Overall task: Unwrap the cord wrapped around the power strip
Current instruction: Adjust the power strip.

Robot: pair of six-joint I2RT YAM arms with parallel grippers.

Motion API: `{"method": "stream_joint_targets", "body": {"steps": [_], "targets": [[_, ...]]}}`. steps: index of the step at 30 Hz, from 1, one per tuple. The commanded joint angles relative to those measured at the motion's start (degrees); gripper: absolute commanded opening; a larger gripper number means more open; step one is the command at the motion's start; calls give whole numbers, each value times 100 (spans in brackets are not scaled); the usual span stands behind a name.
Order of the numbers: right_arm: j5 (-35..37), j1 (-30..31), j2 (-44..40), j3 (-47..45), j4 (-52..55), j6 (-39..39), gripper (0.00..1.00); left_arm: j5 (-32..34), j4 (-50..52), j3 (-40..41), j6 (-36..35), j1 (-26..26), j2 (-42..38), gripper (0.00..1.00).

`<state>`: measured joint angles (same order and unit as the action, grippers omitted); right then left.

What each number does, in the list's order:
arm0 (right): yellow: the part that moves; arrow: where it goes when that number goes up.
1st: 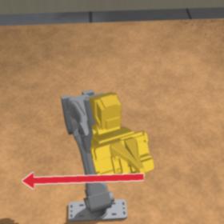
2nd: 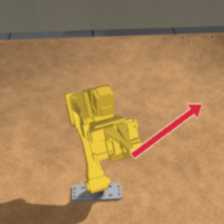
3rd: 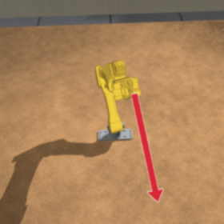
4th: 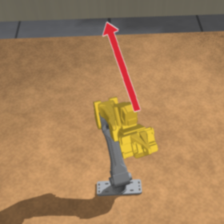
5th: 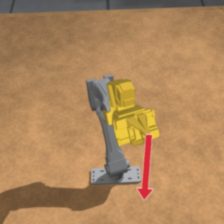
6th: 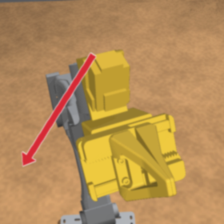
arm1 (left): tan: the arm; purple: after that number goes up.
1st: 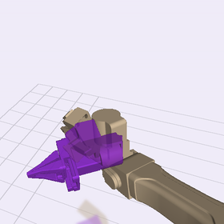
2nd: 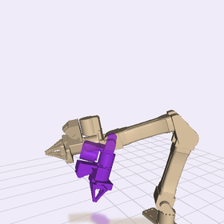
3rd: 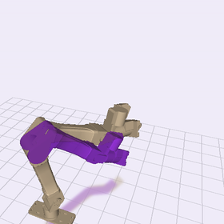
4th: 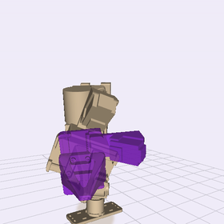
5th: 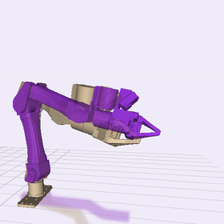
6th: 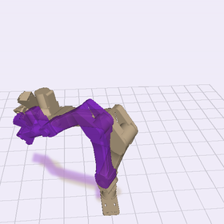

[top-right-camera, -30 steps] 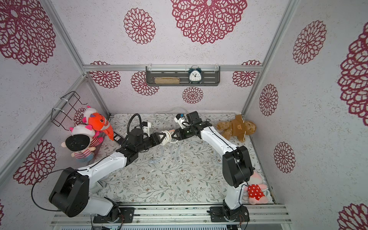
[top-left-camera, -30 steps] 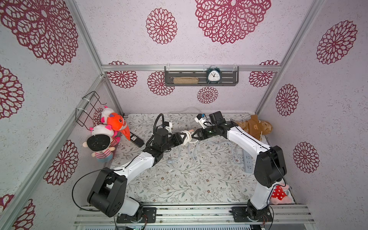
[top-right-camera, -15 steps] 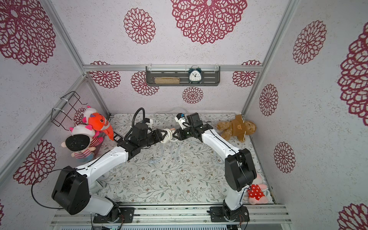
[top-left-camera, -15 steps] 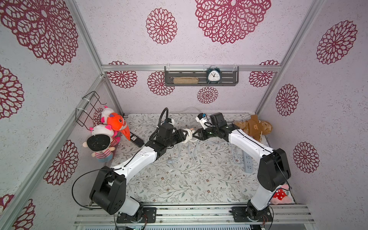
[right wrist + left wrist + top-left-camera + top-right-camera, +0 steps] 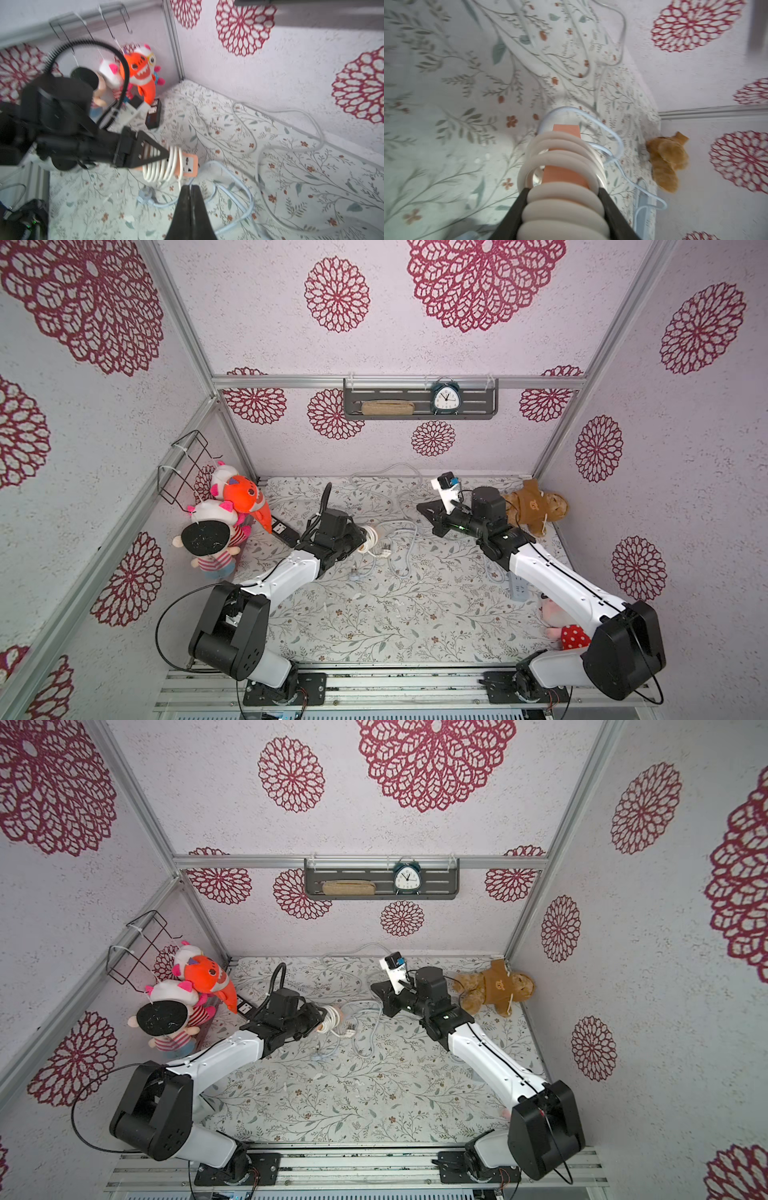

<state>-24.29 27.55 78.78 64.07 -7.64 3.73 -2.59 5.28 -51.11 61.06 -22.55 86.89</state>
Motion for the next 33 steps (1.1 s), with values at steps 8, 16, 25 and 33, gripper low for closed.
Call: {"method": "stream_joint_targets", "body": {"steps": [8, 16, 25, 33], "targets": [[-650, -383, 557, 245, 713, 1001, 0, -57, -1522, 233, -258, -40, -750, 0], [-1336, -963, 790, 489, 859, 2386, 47, -1376, -2540, -88, -10, 24, -986, 0], [-1967, -966, 848, 82, -852, 4358, 61, -2336, -3822, -265, 817, 30, -395, 0], [-2168, -828, 1125, 62, -1432, 4714, 69, -3015, -4172, -583, 997, -25, 182, 0]]}}
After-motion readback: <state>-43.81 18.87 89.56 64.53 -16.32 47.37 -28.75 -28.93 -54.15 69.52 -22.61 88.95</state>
